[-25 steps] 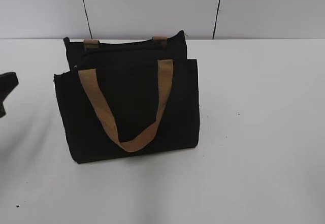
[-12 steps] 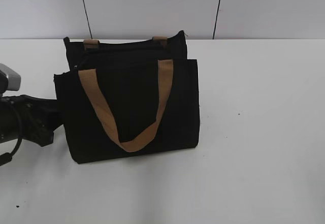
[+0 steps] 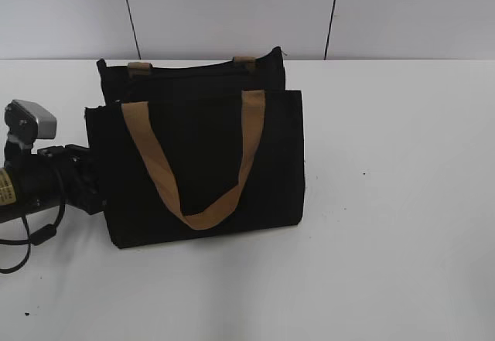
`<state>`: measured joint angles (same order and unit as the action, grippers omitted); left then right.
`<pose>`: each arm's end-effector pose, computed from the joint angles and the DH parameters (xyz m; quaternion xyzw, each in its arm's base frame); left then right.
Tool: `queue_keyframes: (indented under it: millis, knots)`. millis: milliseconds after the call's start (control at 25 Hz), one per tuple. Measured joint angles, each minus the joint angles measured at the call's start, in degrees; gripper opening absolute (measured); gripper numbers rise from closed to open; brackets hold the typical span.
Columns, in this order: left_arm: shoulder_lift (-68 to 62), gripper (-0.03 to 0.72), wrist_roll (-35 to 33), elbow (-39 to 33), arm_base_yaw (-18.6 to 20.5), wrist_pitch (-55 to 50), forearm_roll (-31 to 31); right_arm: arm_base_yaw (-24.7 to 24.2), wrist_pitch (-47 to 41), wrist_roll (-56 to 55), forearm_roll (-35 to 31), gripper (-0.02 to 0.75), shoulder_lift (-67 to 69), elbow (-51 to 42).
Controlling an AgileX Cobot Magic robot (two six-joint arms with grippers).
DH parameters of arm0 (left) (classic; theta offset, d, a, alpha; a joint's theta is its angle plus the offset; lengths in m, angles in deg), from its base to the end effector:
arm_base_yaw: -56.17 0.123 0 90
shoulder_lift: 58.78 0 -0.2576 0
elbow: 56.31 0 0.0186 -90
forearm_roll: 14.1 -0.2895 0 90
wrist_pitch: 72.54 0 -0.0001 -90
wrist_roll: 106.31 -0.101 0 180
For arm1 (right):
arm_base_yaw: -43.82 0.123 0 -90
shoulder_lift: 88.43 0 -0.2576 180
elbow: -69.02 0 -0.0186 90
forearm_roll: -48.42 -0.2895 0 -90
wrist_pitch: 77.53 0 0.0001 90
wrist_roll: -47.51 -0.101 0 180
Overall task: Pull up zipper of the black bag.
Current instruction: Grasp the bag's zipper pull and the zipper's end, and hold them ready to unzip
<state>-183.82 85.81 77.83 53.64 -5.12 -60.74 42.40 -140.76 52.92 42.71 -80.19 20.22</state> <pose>0.2781 -0.0801 0.0227 0.2842 0.7474 -0.2638 0.5394 0.0650 0.0074 0.2824 -0.0328 0.8655 0.0200 0.4994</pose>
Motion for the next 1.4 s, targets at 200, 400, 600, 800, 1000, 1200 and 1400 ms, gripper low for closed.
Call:
queue_keyframes:
  millis: [200, 400, 600, 800, 1000, 1200, 1400]
  knots:
    - [-0.92, 0.076, -0.14, 0.49, 0.00, 1.36, 1.63, 0.00, 0.00, 0.00, 0.00, 0.525, 0.00, 0.00]
    - [0.44, 0.038, -0.39, 0.03, 0.05, 1.33, 2.00, 0.00, 0.00, 0.00, 0.00, 0.525, 0.00, 0.00]
    - [8.19, 0.036, -5.12, -3.06, 0.05, -0.31, 8.14, 0.00, 0.00, 0.00, 0.00, 0.525, 0.00, 0.00]
    - [19.22, 0.035, -11.44, -6.71, 0.10, -6.60, 19.64, 0.00, 0.00, 0.00, 0.00, 0.525, 0.00, 0.00]
    - [28.53, 0.035, -13.00, -7.13, 0.10, -11.73, 20.69, 0.00, 0.00, 0.00, 0.00, 0.525, 0.00, 0.00]
    - [35.24, 0.035, -12.51, -7.18, 0.10, -17.87, 18.12, 0.00, 0.00, 0.00, 0.00, 0.525, 0.00, 0.00]
    - [39.07, 0.035, -7.38, -7.18, 0.10, -20.54, 14.31, 0.00, 0.00, 0.00, -0.05, 0.525, 0.00, 0.00]
